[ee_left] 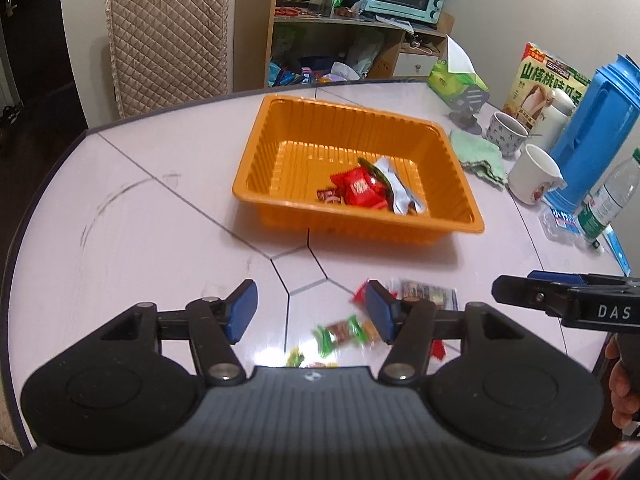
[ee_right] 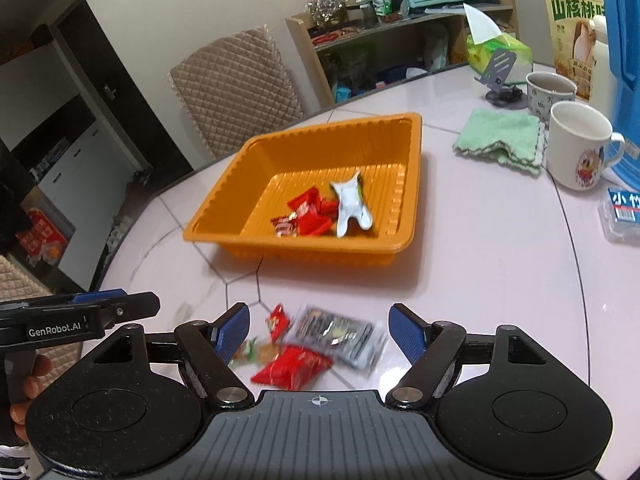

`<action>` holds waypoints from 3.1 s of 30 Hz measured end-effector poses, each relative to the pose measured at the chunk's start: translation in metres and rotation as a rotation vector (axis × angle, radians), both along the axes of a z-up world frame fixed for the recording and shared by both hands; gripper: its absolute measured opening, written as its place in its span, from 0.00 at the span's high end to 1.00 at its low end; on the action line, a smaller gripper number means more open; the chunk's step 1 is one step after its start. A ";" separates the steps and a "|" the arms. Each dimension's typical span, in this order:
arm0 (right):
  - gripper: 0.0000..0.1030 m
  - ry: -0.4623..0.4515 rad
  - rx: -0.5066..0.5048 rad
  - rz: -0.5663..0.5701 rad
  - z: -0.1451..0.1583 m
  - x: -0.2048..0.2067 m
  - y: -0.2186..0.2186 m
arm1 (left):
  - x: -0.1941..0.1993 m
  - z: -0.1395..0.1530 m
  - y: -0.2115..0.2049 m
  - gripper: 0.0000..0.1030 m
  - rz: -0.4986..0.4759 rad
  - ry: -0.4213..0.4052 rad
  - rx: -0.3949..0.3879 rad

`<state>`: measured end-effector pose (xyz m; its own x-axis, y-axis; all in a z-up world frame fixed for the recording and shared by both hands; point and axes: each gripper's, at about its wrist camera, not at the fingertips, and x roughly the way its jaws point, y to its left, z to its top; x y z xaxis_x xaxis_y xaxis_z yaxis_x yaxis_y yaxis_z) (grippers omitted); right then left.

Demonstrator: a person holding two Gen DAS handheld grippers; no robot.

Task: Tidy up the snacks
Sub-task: 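Move both open grippers back toward the remaining snacks, then grasp the yellow candy with the left gripper while the right grasps the large red candy packet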

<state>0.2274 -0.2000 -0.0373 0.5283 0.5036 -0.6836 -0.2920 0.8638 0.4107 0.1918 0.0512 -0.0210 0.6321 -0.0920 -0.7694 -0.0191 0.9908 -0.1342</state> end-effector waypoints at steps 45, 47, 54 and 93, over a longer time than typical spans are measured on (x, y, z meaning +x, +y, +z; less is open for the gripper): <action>0.26 0.126 -0.024 0.028 -0.054 -0.032 0.015 | -0.031 -0.076 -0.020 0.54 -0.032 0.139 -0.065; 0.26 0.129 -0.025 0.027 -0.055 -0.030 0.015 | -0.027 -0.079 -0.020 0.54 -0.026 0.144 -0.065; 0.26 0.140 -0.026 0.009 -0.059 -0.022 0.012 | -0.015 -0.088 -0.021 0.54 -0.023 0.153 -0.069; 0.53 0.148 0.026 -0.005 -0.054 0.010 0.047 | -0.006 -0.096 0.007 0.82 -0.037 0.123 0.015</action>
<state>0.2377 -0.1526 -0.0917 0.4254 0.5193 -0.7412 -0.2220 0.8539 0.4708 0.1857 0.0578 -0.1168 0.5293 -0.1016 -0.8424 0.0025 0.9930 -0.1182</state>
